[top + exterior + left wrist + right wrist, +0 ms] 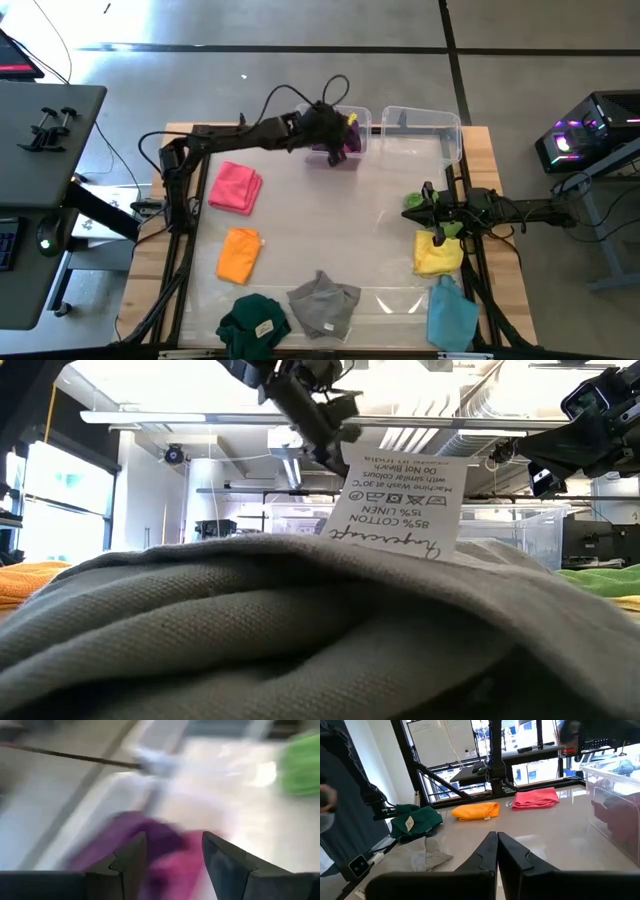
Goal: Sort towels by color in basket
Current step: Put the orange towel into the right transparent bin
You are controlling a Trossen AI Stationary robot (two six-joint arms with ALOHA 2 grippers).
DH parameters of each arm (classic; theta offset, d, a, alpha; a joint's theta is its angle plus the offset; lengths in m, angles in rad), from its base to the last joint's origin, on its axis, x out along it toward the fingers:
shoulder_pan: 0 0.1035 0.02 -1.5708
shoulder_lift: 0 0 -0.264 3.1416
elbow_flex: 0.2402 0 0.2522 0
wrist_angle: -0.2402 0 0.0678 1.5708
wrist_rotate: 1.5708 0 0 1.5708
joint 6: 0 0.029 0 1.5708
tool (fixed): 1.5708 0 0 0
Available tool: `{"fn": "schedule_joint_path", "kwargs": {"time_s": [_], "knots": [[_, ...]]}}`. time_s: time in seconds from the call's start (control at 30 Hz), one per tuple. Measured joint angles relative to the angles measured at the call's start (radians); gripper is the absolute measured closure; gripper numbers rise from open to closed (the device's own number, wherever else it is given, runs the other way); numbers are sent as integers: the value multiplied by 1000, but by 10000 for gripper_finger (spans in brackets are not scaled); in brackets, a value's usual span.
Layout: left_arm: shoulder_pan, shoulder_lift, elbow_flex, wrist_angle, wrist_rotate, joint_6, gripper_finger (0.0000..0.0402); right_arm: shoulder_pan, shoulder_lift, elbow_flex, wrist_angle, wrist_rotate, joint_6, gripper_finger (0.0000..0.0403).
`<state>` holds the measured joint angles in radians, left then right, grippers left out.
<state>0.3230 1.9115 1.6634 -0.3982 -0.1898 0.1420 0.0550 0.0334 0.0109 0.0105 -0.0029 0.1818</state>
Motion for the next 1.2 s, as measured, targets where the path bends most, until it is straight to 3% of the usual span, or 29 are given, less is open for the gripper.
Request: {"fn": "schedule_joint_path", "kwargs": {"time_s": [0.1,0.37,0.47,0.57,0.63,0.73,0.97,1.07,1.2], "knots": [[-91,-1,0,9,48,-30,239,0,0,0,0,0,0,400],[-395,11,0,202,-58,-121,273,0,0,0,0,0,0,400],[-500,31,-1,195,-211,-115,281,0,0,0,0,0,0,400],[-568,32,-2,55,-441,-192,287,0,0,0,0,0,0,400],[-600,28,-1,-111,-570,-349,290,0,0,0,0,0,0,400],[-657,30,-1,-417,-652,-669,293,0,0,0,0,0,0,400],[-819,30,-2,-1050,-552,-1487,295,0,0,0,0,0,0,400],[-897,30,-3,-1180,-476,-1733,295,0,0,0,0,0,0,400],[-978,0,-91,-1142,-442,-1906,295,0,0,0,0,0,0,400]]}}
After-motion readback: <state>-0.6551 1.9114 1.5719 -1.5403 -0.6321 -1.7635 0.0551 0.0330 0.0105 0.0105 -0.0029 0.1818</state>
